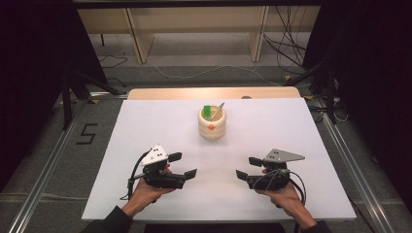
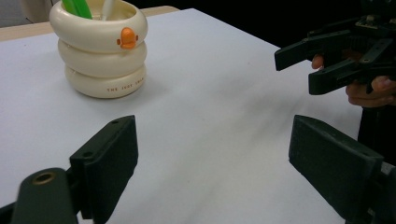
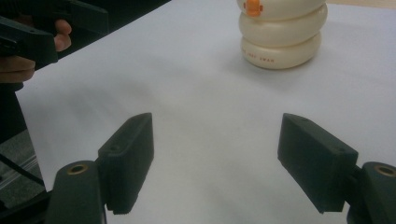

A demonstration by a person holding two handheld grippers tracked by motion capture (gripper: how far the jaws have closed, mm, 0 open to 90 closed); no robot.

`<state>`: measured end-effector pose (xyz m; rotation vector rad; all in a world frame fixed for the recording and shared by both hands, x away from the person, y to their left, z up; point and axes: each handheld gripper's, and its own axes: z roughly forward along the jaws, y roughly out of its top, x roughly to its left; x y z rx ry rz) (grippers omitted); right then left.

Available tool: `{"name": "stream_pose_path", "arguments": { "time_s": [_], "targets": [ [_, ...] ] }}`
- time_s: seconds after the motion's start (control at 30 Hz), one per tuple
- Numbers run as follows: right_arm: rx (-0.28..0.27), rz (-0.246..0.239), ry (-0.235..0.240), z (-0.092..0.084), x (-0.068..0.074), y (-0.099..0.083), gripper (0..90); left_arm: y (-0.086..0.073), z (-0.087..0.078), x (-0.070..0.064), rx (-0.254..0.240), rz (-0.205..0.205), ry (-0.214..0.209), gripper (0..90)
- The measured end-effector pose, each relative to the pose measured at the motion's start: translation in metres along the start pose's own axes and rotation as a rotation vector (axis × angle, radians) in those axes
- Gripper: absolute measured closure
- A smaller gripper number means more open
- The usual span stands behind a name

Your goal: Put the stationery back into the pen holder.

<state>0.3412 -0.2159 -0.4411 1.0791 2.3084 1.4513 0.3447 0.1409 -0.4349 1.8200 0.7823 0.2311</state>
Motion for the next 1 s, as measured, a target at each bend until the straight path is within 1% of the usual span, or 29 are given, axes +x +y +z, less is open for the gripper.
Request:
{"name": "stream_pose_path", "arguments": {
  "time_s": [0.03, 0.1, 0.13, 0.17, 0.3, 0.37, 0.57, 0.73, 1.0],
  "targets": [
    [-0.001, 0.001, -0.001, -0.0002, 0.0, 0.0001, 27.8, -0.0007, -0.0004, 0.0019, 0.0, 0.005, 0.004, 15.4],
    [-0.002, 0.002, -0.001, -0.0002, -0.0002, 0.0, 27.7, -0.0012, -0.0011, 0.0054, 0.003, -0.006, 0.015, 15.4],
    [-0.002, 0.002, -0.002, -0.0002, -0.0003, 0.0, 27.7, -0.0012, -0.0017, 0.0059, -0.005, -0.019, 0.015, 15.4],
    [-0.002, 0.001, -0.001, -0.0003, -0.0003, 0.0, 27.7, -0.0007, -0.0025, 0.0059, -0.009, -0.023, 0.01, 15.4],
    [-0.004, 0.001, 0.0, 0.0, -0.0011, -0.0002, 27.7, -0.0001, -0.0025, 0.0038, -0.016, -0.011, 0.004, 15.4],
    [-0.004, 0.0, 0.0, 0.0, -0.0012, -0.0003, 27.7, -0.0003, -0.0018, 0.0034, -0.015, -0.011, 0.007, 15.4],
    [-0.004, -0.004, -0.002, 0.0005, -0.0008, -0.0001, 27.6, 0.0012, -0.003, 0.0031, -0.036, -0.006, 0.013, 15.3],
    [-0.002, -0.005, 0.0, 0.0008, 0.0, -0.0001, 27.6, 0.001, -0.0019, 0.0025, -0.026, 0.003, 0.009, 15.3],
    [-0.002, -0.007, 0.001, 0.0012, -0.0001, -0.0001, 27.6, 0.0013, -0.0018, 0.0027, -0.027, 0.001, 0.008, 15.3]
  ]
}}
